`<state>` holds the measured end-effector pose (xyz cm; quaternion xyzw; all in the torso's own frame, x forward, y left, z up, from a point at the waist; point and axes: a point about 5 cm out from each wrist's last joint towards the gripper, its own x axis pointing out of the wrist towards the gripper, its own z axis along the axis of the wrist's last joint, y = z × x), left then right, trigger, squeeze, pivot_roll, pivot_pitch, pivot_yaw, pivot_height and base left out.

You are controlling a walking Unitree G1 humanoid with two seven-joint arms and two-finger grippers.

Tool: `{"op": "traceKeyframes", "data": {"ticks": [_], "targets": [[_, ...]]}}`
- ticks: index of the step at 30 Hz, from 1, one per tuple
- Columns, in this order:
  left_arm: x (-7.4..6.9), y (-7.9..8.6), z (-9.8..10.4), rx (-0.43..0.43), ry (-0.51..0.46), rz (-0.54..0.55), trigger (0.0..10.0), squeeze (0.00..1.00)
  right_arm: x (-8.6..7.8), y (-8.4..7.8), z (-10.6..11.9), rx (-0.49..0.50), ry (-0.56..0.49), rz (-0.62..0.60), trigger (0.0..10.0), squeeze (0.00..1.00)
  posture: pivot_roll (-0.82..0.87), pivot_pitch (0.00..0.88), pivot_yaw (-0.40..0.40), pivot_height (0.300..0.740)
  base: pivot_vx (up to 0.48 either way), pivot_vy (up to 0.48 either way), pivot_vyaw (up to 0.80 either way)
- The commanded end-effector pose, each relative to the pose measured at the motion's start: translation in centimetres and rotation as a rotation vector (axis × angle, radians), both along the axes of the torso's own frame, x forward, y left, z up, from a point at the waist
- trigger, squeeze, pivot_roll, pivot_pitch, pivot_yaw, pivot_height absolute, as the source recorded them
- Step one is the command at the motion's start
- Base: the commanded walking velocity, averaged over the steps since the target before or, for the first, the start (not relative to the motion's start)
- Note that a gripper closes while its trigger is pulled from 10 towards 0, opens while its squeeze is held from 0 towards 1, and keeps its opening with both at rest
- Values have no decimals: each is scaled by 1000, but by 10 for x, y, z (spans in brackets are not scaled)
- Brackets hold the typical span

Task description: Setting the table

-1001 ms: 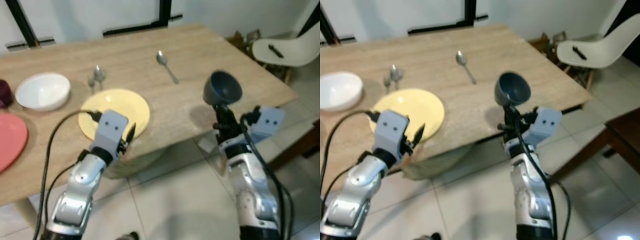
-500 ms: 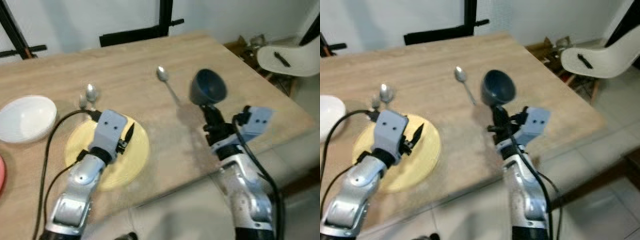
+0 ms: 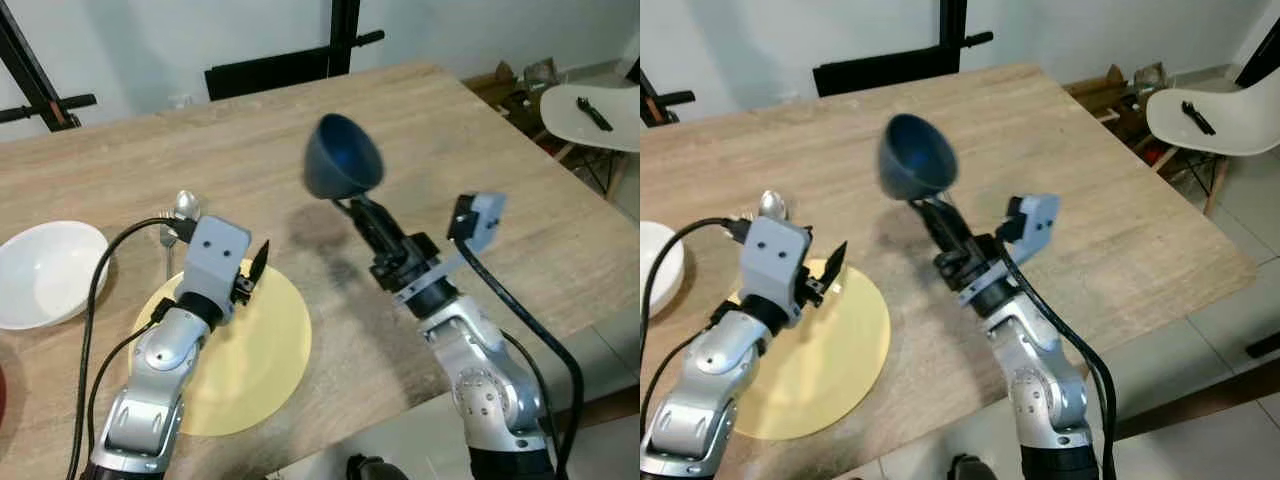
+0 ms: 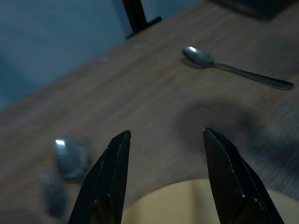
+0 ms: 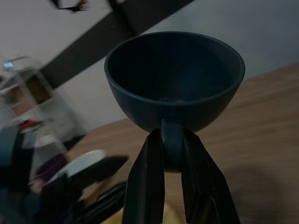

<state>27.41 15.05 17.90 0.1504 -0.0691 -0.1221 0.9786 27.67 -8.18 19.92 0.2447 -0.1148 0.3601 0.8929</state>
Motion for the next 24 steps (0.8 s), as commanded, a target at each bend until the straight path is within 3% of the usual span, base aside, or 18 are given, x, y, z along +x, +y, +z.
{"op": "traceKeyframes", "data": {"ticks": [1,4,9,15,20,24], "targets": [[-4,7,0,-4,13,4,10000,0,-1,7,7,17,-22,38,10000,0,-14,44,61,740,0,0,0],[-5,17,4,10,9,11,10000,0,4,14,5,3,-9,47,10000,0,-2,45,57,740,0,0,0],[-6,33,11,67,51,-56,10000,0,43,27,-7,-170,109,-78,10000,0,16,45,47,740,0,0,0],[-13,55,18,61,100,-81,10000,0,73,26,-13,-234,172,-160,10000,0,58,58,27,740,0,0,0],[-21,65,24,69,125,-103,10000,0,86,27,-7,-209,153,-154,10000,0,98,77,21,740,0,0,0],[-30,65,26,82,163,-148,10000,0,96,31,-11,-262,157,-168,10000,0,138,94,20,740,0,0,0]]}}
